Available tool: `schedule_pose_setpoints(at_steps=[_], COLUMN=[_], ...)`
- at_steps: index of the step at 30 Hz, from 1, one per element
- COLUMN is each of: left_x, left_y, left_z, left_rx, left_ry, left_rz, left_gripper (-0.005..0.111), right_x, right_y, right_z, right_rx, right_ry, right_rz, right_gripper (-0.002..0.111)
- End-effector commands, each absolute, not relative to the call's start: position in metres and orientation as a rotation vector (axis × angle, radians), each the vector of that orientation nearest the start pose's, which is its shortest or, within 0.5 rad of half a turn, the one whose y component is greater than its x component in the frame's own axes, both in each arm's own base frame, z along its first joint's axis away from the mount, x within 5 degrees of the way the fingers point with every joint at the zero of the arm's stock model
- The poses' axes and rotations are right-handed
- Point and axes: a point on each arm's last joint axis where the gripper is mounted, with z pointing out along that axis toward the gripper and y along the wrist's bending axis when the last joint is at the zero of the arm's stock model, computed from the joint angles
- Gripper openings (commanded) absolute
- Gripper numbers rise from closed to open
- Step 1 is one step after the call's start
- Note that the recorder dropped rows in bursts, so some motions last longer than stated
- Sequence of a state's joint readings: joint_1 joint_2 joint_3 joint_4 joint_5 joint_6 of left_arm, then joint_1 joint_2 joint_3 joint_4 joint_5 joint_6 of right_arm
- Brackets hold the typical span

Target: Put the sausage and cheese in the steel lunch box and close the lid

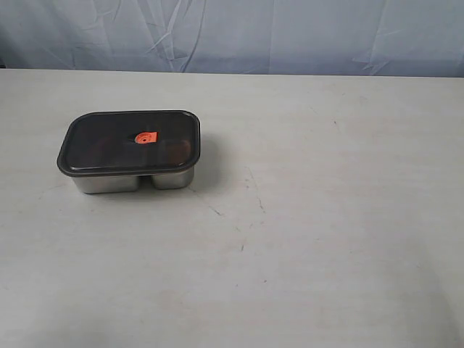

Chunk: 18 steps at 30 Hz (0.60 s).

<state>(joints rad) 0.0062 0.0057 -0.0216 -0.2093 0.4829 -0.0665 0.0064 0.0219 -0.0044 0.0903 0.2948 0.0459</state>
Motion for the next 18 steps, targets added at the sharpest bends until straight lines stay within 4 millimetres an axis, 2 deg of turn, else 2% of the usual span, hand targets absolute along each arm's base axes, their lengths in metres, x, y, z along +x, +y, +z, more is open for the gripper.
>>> schedule_pose_setpoints(at_steps=[1,18], left_x=[0.0497,0.0497], left_y=[-0.0084,-0.0084], left_z=[0.1779,0.1779], left_rx=[-0.178,-0.178], left_ry=[1.923,1.923], left_rz=[-0.257,-0.257], left_gripper=[0.000,0.000], right_x=[0.0557,0.0557], right_y=[0.0024,0.0027], right_z=[0.1866,0.1866], right_rx=[0.100,0.109], right_ry=[1.783,1.782], right_rz=[0.119,0.132], right_gripper=[-0.001,-0.001])
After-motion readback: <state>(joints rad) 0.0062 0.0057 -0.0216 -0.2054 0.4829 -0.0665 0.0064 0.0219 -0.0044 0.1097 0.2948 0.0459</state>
